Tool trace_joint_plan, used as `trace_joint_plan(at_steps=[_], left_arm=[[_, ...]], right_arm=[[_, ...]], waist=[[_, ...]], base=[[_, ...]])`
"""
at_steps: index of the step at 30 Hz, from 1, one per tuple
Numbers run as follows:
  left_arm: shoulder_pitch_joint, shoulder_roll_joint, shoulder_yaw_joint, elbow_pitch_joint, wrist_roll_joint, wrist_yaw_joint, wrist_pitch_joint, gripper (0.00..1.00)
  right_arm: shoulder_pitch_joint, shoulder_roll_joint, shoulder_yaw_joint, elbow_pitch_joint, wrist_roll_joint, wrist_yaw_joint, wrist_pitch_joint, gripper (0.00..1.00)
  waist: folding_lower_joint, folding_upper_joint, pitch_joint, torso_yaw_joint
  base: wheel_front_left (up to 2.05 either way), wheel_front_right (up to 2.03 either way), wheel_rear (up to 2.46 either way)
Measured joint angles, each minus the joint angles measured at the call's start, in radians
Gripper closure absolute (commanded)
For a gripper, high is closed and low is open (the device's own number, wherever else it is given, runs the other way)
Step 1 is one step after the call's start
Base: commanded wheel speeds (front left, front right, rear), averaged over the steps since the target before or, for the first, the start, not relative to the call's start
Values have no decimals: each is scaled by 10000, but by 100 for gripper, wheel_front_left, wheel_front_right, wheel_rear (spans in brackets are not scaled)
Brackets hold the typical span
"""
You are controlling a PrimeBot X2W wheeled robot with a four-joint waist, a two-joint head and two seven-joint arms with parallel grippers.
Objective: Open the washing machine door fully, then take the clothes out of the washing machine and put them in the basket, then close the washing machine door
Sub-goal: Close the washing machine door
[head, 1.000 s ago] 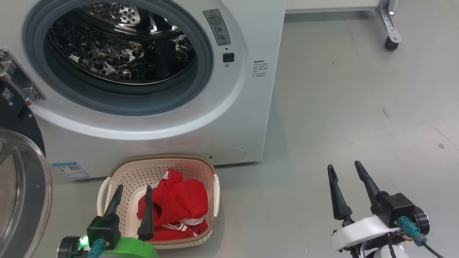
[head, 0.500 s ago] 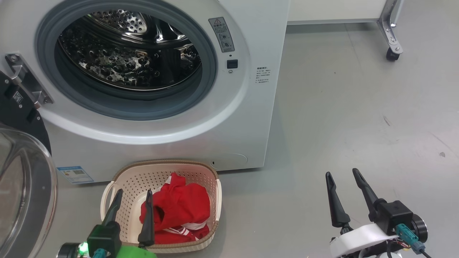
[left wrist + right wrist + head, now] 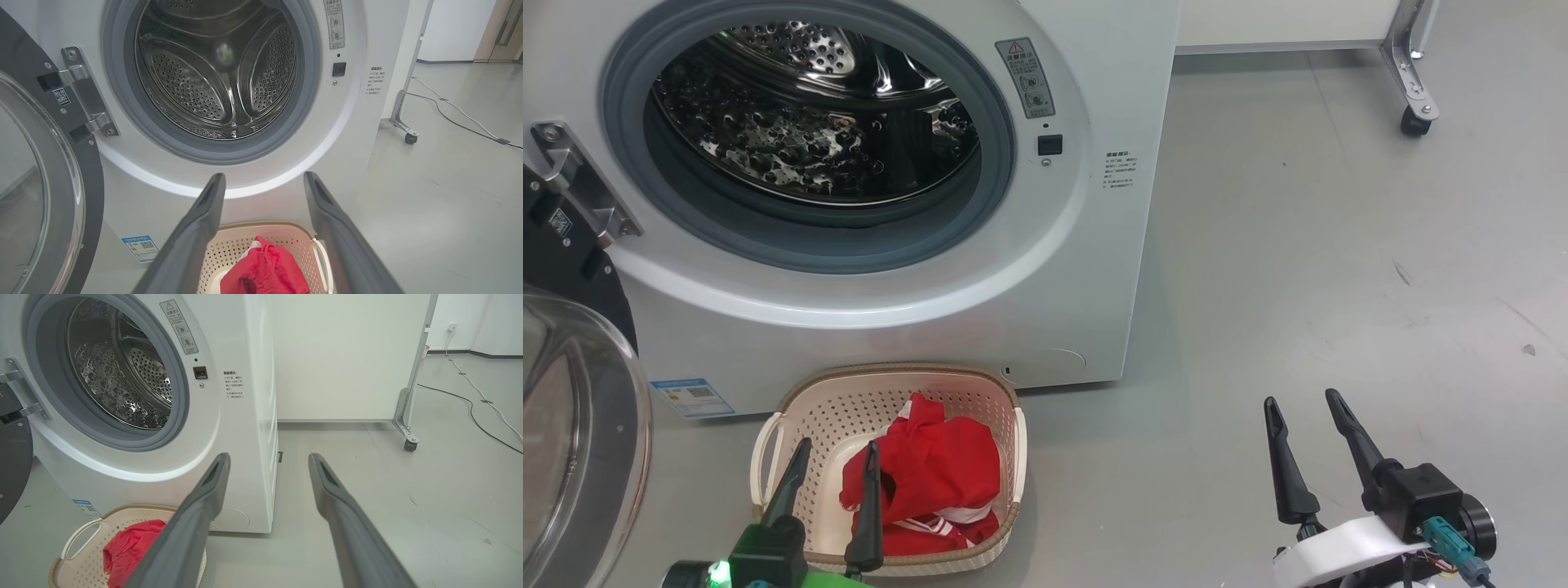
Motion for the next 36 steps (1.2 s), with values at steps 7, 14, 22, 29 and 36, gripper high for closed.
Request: trace_joint_plan(at_steps=[7,14,22,29,36], left_arm=[[36,2,-21,-113,35,12,84,0],[97,4,-50,-265,96,15,100,0],[182,8,-65,-362,169,86,188,0],[198,13,-75,-474,169,86,270,0],[247,17,-159,-573,178,86,364,0]], right_arm=[[2,0,17,-31,0,-2,0,0],[4,0,38,-33,0,-17,0,0],[6,0,44,-36,0,-86,0,0],[7,0,73,-42,0,-88,0,0],[7,0,96,-46,0,-90,0,0]], waist=[[0,0,4,-8],[0,0,-18,-22],[0,0,-49,-29],[0,0,-85,-27],[0,0,-99,-40]], base=[[0,0,0],[-8,8,0],[-35,35,0],[-65,65,0],[-93,93,0]])
